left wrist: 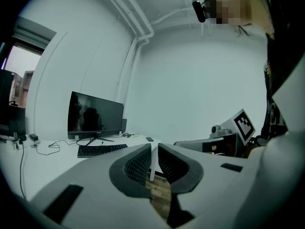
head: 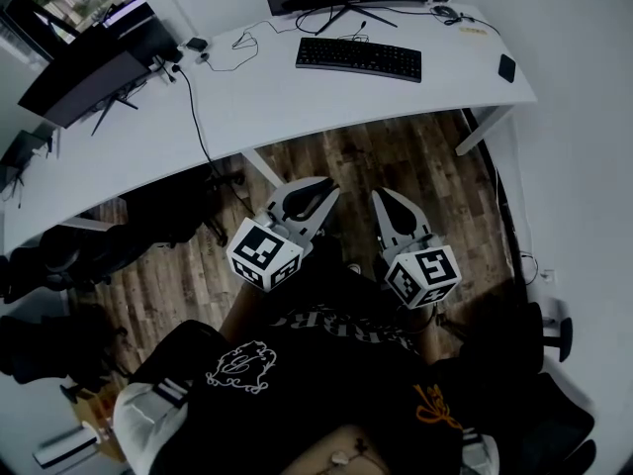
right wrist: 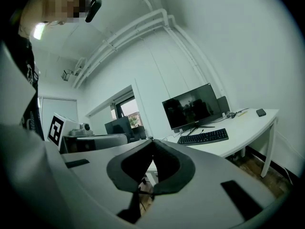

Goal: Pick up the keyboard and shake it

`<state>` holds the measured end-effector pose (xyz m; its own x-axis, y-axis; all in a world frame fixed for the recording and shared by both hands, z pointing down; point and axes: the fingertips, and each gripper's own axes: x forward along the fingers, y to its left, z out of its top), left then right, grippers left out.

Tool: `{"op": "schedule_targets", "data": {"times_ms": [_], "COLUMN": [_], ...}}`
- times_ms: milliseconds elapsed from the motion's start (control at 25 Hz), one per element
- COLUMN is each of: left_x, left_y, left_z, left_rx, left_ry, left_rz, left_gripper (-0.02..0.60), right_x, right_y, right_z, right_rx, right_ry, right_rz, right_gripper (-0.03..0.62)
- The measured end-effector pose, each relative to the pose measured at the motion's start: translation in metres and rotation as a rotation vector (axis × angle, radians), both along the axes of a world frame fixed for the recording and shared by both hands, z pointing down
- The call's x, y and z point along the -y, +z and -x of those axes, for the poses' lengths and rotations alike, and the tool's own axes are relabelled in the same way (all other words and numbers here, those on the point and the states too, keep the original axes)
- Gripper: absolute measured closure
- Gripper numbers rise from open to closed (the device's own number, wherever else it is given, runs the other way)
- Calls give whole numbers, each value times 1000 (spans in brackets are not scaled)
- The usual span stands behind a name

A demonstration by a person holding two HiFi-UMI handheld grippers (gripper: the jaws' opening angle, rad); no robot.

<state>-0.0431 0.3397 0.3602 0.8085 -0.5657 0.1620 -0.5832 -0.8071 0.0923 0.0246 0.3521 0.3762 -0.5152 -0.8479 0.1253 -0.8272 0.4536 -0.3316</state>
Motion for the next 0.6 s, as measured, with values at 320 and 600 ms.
{"op": "schedule_targets", "data": {"times_ms": [320,600], "left_x": [19,78], "left_y": [14,33], "left_z": [20,49], "left_rx": [37,43], "left_ry": [-90,-129], "left_rz": [42,96], "left_gripper": [525,525], "right_x": [29,81], "right_y": [17,33], "right_z": [5,27], "right_rx": [42,42], "right_ry": [-44,-65], "right_rz": [50,106], "right_gripper": [580,580]}}
